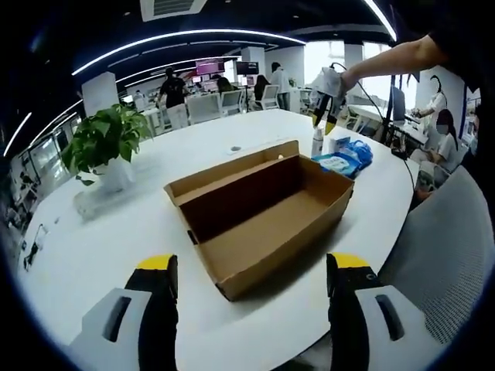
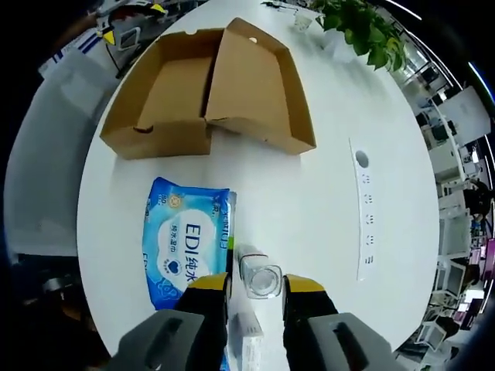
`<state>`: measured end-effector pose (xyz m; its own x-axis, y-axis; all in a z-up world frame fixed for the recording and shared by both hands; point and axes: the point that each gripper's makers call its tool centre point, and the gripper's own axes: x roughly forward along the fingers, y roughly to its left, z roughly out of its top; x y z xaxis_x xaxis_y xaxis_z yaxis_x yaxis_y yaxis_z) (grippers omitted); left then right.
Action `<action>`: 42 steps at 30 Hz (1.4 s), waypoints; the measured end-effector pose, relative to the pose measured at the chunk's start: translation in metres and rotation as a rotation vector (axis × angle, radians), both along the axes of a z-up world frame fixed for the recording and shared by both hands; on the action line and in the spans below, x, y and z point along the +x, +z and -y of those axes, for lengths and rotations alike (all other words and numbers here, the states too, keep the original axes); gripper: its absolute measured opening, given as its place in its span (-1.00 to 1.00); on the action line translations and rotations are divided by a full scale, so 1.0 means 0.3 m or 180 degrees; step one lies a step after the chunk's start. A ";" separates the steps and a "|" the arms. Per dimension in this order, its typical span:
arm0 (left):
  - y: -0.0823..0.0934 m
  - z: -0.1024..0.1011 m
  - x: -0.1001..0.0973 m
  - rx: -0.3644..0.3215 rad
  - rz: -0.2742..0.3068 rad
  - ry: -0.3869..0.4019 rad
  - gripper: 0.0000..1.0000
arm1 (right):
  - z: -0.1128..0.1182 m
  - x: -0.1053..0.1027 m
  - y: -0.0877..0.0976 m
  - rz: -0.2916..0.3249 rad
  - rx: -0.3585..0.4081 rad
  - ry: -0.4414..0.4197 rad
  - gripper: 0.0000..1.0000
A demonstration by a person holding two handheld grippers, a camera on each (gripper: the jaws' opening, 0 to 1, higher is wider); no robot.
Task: Operate the shoe box by opening the lid, removing the specified soft item, and placing it in the target area until the item is outside and the box remains undamaged.
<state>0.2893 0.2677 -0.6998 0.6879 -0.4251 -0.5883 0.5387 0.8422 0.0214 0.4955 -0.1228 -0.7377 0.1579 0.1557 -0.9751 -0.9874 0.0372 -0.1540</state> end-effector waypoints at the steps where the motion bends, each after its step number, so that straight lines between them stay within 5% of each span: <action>1: -0.002 -0.003 0.004 -0.0005 -0.0010 0.0029 0.54 | 0.001 -0.001 0.001 -0.0001 -0.0004 0.0006 -0.51; 9: -0.047 -0.060 0.048 -0.0006 -0.0162 0.0440 0.17 | -0.034 0.015 0.065 0.0050 0.0093 0.0008 -0.40; 18: -0.090 -0.099 0.087 -0.0037 -0.0283 0.0698 -0.11 | -0.145 0.047 0.120 0.0054 0.0479 -0.0270 -0.27; 34: -0.171 -0.120 0.085 -0.0105 -0.0628 0.1029 -0.59 | -0.316 0.156 0.093 0.0025 0.1109 -0.1375 -0.37; 42: -0.200 -0.109 0.095 -0.0157 -0.0758 0.1129 -0.78 | -0.390 0.184 0.056 -0.0209 0.1511 -0.2317 -0.46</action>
<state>0.3177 0.3004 -0.7597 0.6440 -0.2183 -0.7332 0.2006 0.9731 -0.1136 0.5507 -0.0059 -0.7209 0.3219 0.4303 -0.8434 -0.6996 0.7083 0.0943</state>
